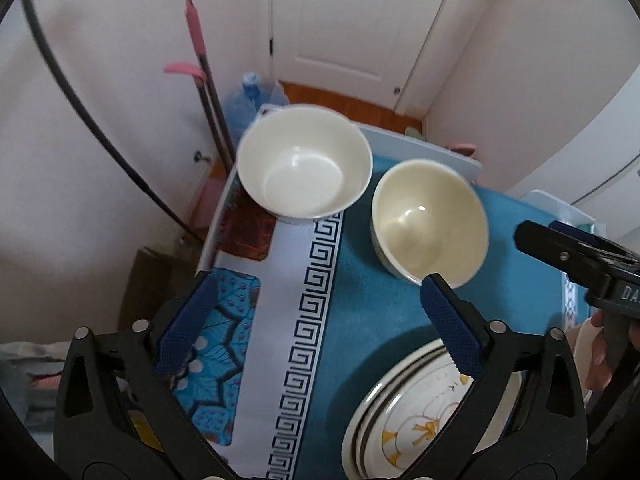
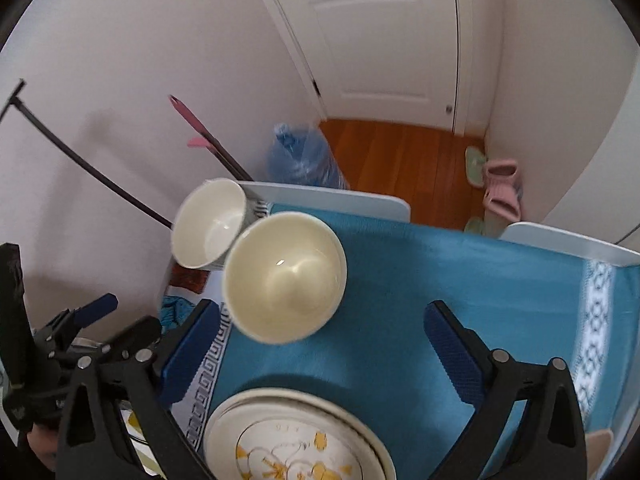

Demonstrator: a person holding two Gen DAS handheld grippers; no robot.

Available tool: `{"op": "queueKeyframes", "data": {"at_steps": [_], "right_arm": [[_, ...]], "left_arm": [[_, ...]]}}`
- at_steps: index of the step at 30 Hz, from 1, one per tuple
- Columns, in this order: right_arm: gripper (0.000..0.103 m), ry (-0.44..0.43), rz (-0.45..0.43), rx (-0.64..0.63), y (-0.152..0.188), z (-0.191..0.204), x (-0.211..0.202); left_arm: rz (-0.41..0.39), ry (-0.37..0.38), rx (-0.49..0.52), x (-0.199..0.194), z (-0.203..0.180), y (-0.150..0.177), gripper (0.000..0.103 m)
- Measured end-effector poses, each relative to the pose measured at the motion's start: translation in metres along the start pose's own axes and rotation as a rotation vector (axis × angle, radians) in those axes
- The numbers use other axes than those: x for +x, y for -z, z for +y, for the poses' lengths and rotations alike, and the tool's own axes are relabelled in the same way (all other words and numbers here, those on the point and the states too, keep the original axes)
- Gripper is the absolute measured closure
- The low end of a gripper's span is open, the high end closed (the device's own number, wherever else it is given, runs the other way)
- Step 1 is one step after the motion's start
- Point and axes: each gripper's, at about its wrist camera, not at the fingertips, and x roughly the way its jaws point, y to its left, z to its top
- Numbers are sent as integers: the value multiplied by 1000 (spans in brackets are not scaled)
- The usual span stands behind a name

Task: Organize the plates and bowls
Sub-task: 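Grasp the rim of the large cream bowl with the right gripper, then carry the cream bowl and lower it into the pink-beige basin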

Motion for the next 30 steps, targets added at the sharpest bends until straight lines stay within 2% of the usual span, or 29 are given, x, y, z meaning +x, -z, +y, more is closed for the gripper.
{"op": "queueKeyframes", "data": {"at_steps": [3,8,10,12,13,15,16,17,19,30], "right_arm": [[12,-3,42,-11,-3,-4,21],[32,-23,114,8,-9,-15,53],[39,-38,137,16,-10,-20,62],[50,-52,156,12,-10,-20,69],[53,-55,161,9,-10,-20,72],[72,-64,174,5,-9,-21,76],[75,-63,179,5,-9,-21,78],[77,-76,180,7,-9,-21,79],[85,-93,180,1,-9,-19,79],[88,-37,168,-39,-12,-11,70]], "left_arm": [[46,33,-20,23,-1,-5,19],[95,87,-40,52,-11,-14,29],[109,96,-46,62,-14,-18,39],[129,106,-49,72,-17,-21,57],[139,114,-49,76,-19,-22,60],[150,136,-42,82,-24,-23,75],[154,148,-33,84,-28,-23,79],[158,160,-25,86,-31,-24,87],[161,136,-6,88,-38,-24,88],[145,101,17,74,-48,-32,89]]}}
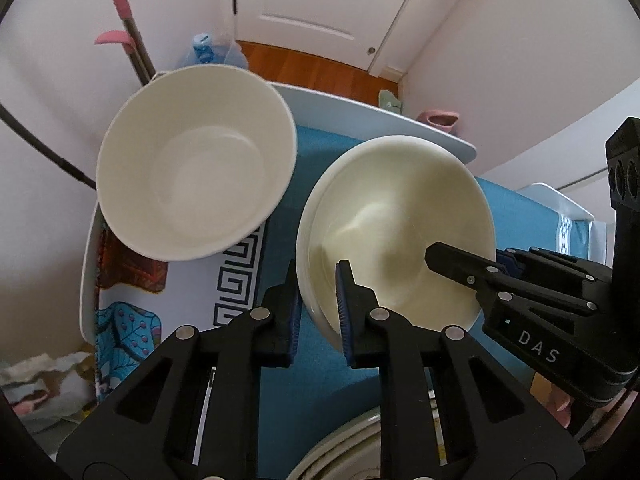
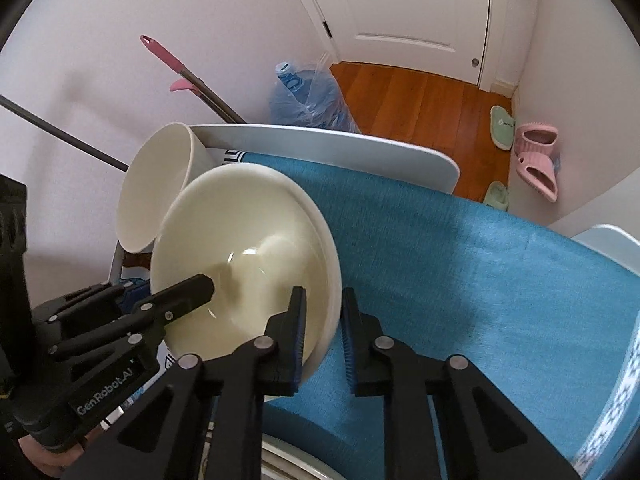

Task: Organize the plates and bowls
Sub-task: 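Carry the cream bowl and lower it into the pink-beige basin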

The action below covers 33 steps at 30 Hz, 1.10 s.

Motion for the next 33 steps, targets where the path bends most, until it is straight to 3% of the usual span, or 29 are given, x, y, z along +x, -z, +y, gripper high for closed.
{"op": "queueKeyframes", "data": {"at_steps": [7,13,22,27,33], "right_arm": [[89,26,-46,16,5,-1,-30],[89,70,-107,91,29,-11,-78],[89,194,-191,268,101,-51,-160],[90,227,-215,332,146,-82,-194],[89,207,-199,382,197,-137,-213]], "left_arm": [[-25,14,38,-25,-13,-2,89],[-38,75,120,-51,-40,2,89],[-15,196,333,-82,-133,41,89],[12,219,423,-86,-192,73,89],[43,214,445,-77,-253,115,89]]}}
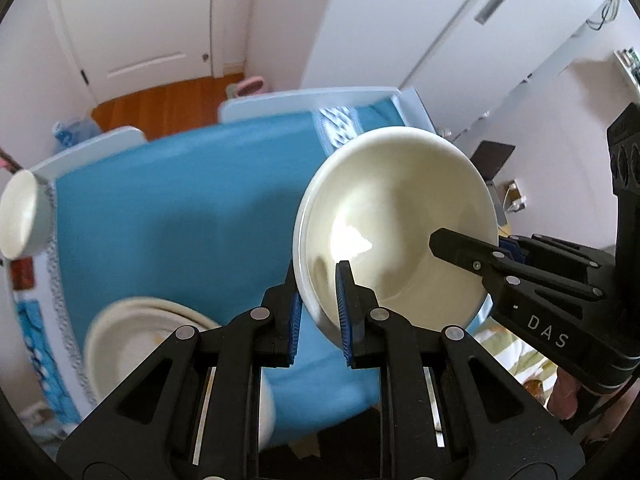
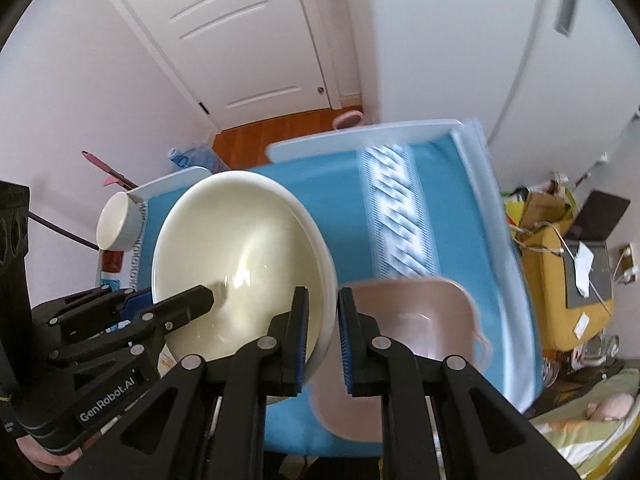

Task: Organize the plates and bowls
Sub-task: 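Carry the cream bowl and lower it into the pink-beige basin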

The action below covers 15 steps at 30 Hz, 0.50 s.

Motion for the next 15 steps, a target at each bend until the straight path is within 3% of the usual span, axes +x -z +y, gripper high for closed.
{"op": "queueKeyframes", "data": {"at_steps": [8,15], "right_arm": [[89,-38,93,-21,29,-62,19],[90,-83,168,-50,41,-87,50]], "left_arm": [[87,-45,-39,52,-43,31,89],[133,-103,-77,83,-55,42,89]]}}
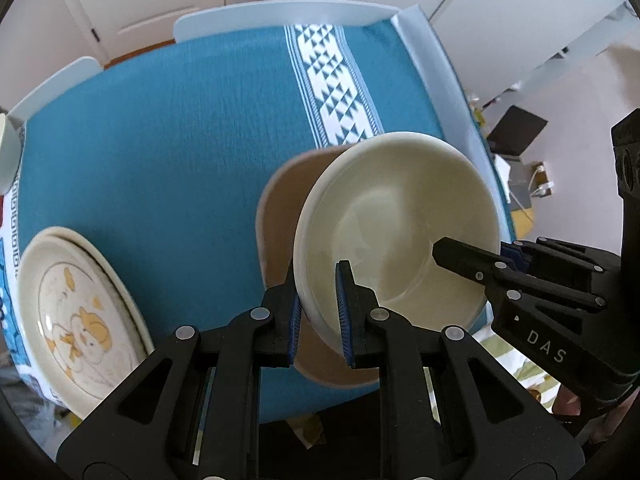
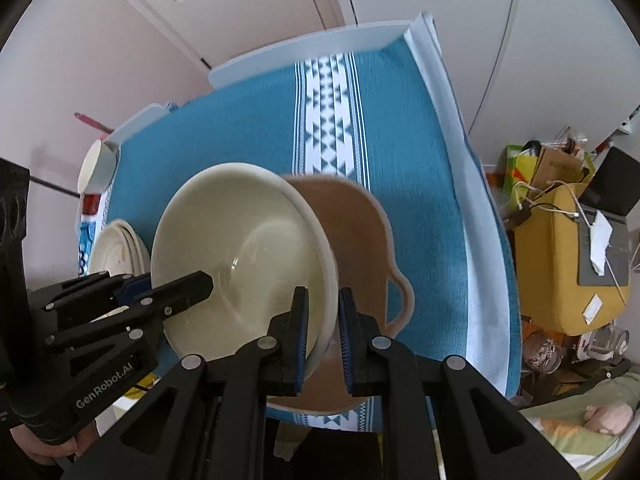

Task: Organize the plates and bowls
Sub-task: 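Carry the cream bowl and lower it into the pink-beige basin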

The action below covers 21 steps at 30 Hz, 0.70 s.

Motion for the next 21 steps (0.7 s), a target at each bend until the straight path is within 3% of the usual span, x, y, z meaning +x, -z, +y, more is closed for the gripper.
{"op": "queueKeyframes", "data": {"at_steps": [8,15,21], "right_arm": [[89,-5,25,-31,1,-5,12],[89,8,45,-26,-1,-6,18],[89,25,62,-8,2,-6,24]], "left_arm": [[18,-45,-9,16,-3,-3,89],[15,-100,46,20,-9,-3,89],[25,-105,69,26,-11,-4,89]]}}
